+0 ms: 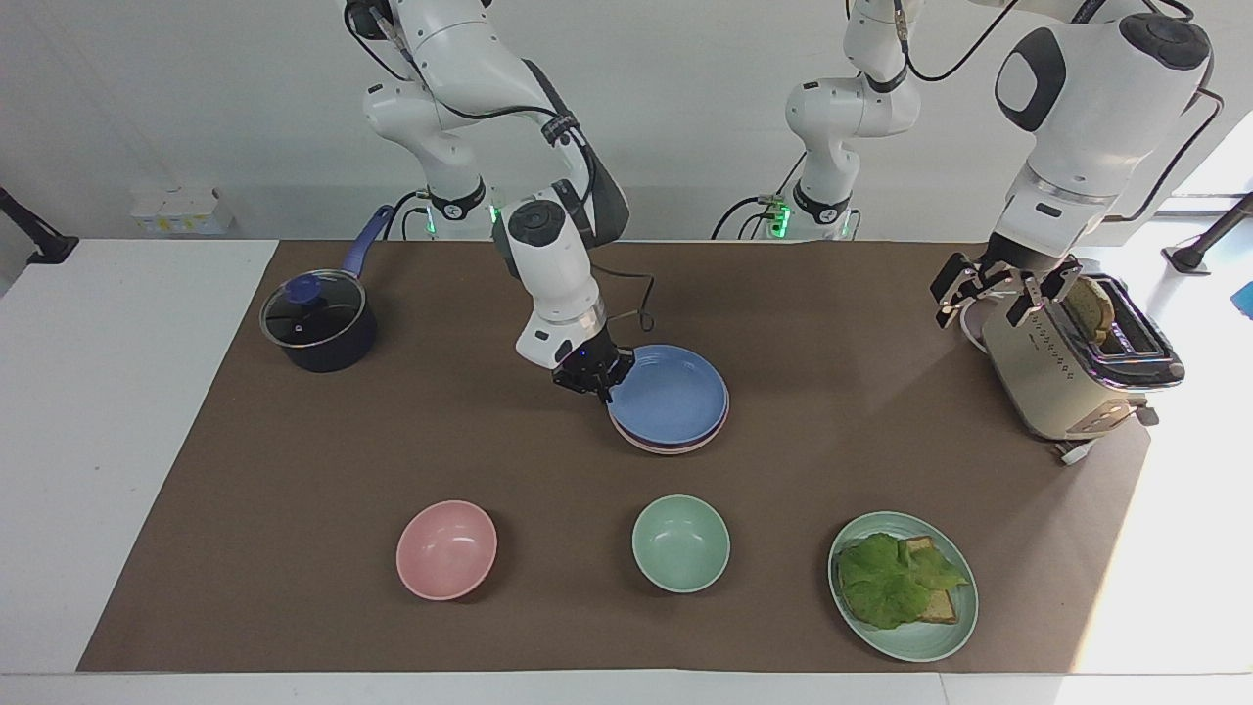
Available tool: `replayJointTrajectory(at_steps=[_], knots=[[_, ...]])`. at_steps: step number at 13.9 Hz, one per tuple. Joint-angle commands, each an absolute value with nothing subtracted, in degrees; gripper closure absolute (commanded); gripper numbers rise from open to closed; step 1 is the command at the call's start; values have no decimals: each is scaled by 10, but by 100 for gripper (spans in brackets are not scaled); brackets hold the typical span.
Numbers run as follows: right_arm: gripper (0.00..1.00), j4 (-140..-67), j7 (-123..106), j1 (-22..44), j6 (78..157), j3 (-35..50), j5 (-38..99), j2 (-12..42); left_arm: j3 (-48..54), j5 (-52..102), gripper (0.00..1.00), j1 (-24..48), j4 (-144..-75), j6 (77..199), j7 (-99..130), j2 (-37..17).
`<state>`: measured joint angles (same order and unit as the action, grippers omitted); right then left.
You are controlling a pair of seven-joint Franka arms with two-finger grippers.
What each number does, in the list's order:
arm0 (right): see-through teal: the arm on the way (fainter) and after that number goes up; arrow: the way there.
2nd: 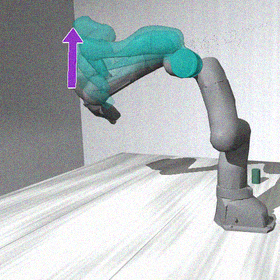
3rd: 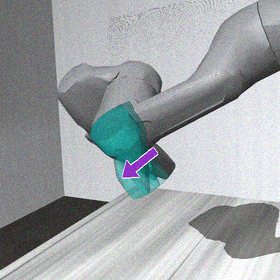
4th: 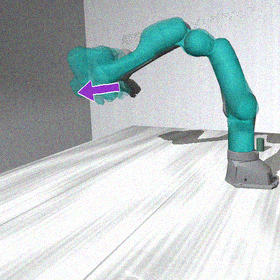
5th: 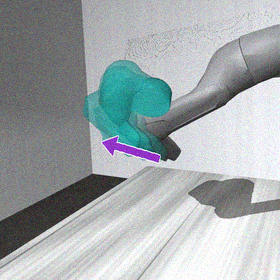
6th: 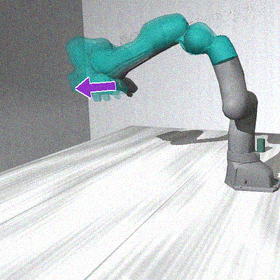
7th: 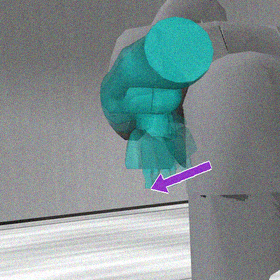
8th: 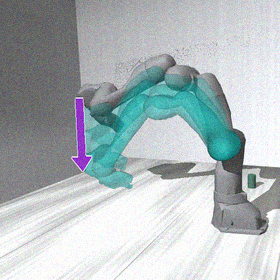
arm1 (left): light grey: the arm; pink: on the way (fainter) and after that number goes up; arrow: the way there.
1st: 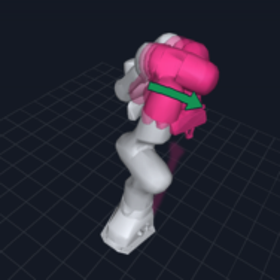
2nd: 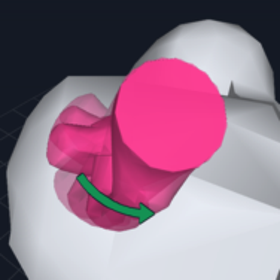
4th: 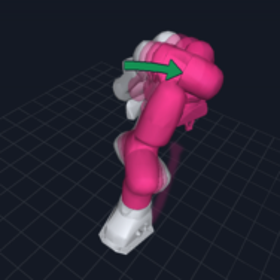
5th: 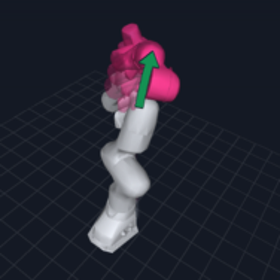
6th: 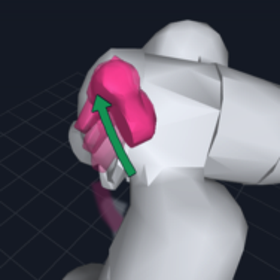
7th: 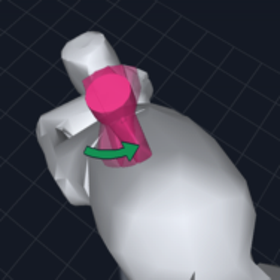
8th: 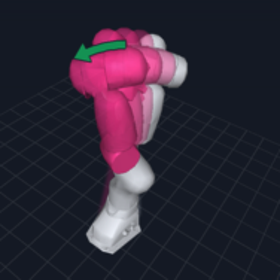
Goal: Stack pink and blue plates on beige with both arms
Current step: 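Carry the blue plate with the right gripper onto the pink plate, then release the blue plate and lift the right gripper away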
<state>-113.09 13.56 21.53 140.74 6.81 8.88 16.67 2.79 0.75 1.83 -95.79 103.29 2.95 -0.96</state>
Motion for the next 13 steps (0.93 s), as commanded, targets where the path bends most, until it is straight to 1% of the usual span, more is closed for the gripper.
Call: replayJointTrajectory(at_steps=[1, 2, 3, 4, 5, 6, 8, 11, 13], knots=[[49, -1121, 156, 216, 1411, 67, 73, 172, 32, -2, 0, 11, -956, 1023, 25, -7], [25, -1119, 161, 216, 1411, 67, 73, 172, 32, -2, 0, 11, -956, 1023, 25, -7], [23, -1116, 168, 216, 1410, 67, 73, 172, 32, -2, 0, 11, -956, 1022, 25, -7], [20, -1115, 180, 217, 1408, 67, 73, 171, 32, -2, 0, 11, -955, 1023, 25, -7], [5, -1112, 189, 221, 1405, 66, 73, 170, 32, -2, 0, 11, -956, 1022, 25, -7], [0, -1112, 192, 221, 1403, 64, 73, 164, 32, -2, 0, 11, -956, 1023, 25, -7], [0, -1113, 192, 206, 1379, 59, 74, 132, 32, -2, 0, 11, -955, 1023, 25, -7], [0, -1114, 186, 136, 1294, 58, 68, 65, 32, -2, 0, 11, -956, 1023, 25, -7], [0, -1113, 186, 94, 1253, 58, 54, 31, 32, -2, 0, 11, -956, 1023, 25, -7]])
